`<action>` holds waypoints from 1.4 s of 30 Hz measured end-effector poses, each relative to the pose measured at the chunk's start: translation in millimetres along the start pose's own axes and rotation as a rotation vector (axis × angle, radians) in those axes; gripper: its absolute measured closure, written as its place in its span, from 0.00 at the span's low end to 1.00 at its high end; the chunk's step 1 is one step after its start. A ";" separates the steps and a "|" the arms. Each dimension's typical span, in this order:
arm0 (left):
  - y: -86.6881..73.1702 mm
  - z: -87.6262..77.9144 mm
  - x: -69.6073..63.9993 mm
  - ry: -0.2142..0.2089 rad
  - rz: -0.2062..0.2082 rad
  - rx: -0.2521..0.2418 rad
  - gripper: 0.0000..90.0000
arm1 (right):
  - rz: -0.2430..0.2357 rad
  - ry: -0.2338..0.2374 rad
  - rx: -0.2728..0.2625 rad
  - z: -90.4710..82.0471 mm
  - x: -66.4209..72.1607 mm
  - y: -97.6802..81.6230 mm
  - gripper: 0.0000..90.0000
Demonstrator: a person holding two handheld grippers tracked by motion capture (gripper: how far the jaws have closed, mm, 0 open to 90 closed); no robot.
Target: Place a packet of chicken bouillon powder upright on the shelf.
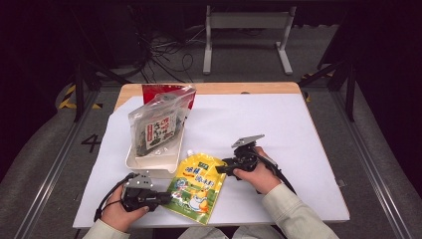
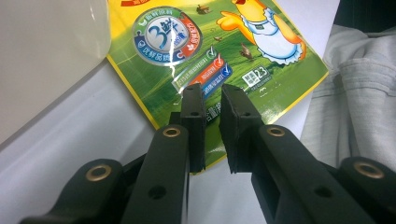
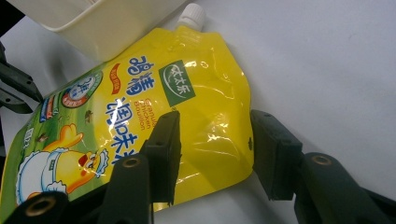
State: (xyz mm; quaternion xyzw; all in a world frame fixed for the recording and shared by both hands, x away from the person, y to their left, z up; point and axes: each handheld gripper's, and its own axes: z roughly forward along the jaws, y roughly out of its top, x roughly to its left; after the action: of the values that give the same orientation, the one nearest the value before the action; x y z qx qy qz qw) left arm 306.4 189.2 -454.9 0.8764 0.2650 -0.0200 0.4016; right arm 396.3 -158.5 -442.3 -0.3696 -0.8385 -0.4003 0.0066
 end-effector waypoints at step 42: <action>1.3 1.6 -4.5 -0.023 0.006 -0.023 0.79 | -0.011 0.044 0.045 0.0 7.6 -0.6 1.00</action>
State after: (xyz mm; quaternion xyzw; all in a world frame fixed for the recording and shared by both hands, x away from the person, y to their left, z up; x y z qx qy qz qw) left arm 303.5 185.4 -453.9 0.8721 0.2579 -0.0259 0.4150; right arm 390.4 -154.0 -440.3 -0.3557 -0.8491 -0.3893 0.0312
